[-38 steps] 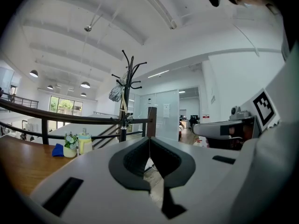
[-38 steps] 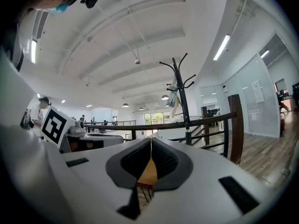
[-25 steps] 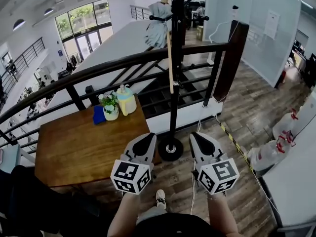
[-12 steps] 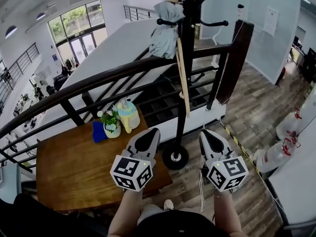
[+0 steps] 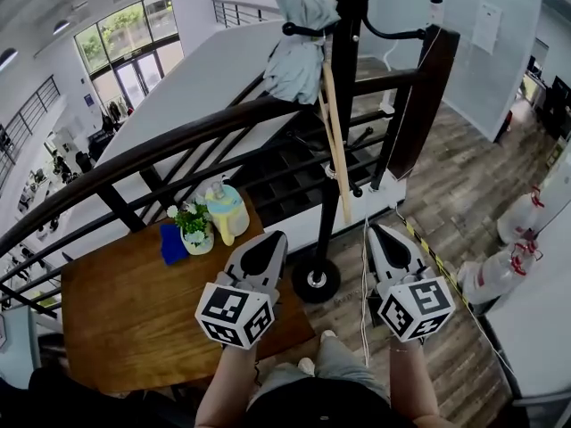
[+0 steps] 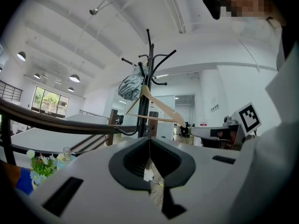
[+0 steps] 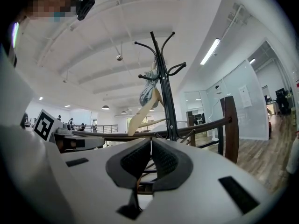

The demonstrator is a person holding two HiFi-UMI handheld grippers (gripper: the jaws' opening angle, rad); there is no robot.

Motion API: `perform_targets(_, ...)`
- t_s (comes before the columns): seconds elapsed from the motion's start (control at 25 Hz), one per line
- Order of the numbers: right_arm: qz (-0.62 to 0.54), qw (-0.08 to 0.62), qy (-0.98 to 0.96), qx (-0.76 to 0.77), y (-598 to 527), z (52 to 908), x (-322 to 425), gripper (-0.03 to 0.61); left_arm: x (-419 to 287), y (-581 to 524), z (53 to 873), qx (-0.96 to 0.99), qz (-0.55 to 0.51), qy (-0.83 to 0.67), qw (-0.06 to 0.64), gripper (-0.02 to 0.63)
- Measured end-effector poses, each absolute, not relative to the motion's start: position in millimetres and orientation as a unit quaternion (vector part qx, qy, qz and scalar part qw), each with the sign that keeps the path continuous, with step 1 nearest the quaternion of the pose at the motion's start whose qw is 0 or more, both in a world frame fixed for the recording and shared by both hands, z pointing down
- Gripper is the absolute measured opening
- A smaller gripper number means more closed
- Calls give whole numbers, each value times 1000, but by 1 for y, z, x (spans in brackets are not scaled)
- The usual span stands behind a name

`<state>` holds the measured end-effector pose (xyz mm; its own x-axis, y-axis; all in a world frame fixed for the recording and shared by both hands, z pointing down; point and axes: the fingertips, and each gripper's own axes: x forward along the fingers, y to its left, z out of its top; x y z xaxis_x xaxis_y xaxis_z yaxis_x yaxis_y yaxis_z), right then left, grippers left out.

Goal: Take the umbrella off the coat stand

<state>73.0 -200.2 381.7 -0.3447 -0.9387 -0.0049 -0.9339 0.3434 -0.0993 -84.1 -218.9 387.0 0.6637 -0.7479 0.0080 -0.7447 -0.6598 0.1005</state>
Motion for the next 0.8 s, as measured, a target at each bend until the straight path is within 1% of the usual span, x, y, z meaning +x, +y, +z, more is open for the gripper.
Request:
perform_targets(0.4, -9, 52, 832, -552, -231, 358, 68, 29, -78, -250, 369, 909, -25, -415, 26, 17)
perform_targets(0.8, 35, 72, 846, -528, -278, 314, 70, 29, -70, -296, 316, 905, -52, -421, -33, 17)
